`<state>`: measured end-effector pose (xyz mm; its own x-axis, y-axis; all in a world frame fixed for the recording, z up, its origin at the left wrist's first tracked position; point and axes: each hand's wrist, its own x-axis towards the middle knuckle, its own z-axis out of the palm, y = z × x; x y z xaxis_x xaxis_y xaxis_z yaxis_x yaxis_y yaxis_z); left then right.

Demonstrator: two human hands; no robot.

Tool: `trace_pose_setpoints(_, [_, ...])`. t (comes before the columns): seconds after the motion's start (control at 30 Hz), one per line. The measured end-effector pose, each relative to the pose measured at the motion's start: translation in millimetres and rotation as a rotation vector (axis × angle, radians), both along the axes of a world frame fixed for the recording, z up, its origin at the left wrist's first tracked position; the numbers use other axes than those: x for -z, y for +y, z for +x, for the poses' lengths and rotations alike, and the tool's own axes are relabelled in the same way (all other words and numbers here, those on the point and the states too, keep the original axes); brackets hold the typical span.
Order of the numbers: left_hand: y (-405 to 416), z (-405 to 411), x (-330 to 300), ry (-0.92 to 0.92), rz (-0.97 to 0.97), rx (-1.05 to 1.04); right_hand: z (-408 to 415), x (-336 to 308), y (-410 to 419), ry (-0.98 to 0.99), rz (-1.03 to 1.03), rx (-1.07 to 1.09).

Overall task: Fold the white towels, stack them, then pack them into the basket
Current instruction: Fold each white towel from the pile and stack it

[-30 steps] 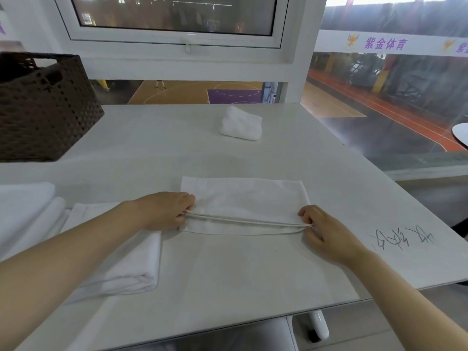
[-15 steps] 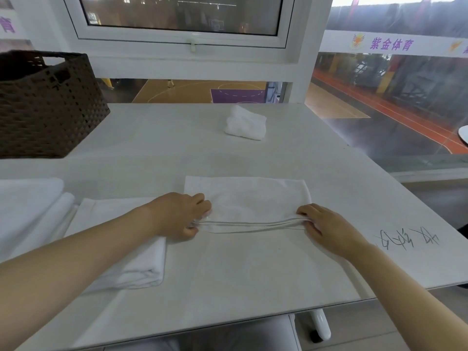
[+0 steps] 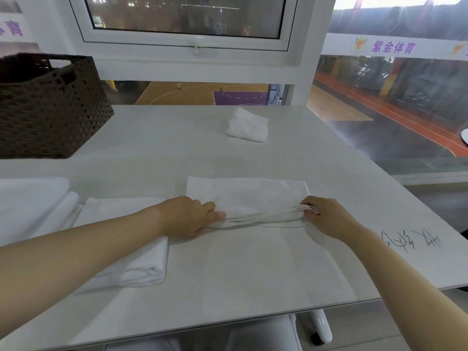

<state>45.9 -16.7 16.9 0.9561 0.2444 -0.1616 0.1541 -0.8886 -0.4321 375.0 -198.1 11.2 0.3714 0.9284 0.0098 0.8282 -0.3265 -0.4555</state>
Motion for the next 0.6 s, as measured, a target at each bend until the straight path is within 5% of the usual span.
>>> trace_pose_setpoints(0.4, [-10.7, 6.6, -11.5, 0.129, -0.086, 0.06, 0.0, -12.8, 12.2, 0.029, -0.105, 0.041])
trace_pose_setpoints(0.6, [4.3, -0.7, 6.6, -0.04, 0.026, 0.047, 1.7, -14.4, 14.1, 0.035, -0.126, 0.049])
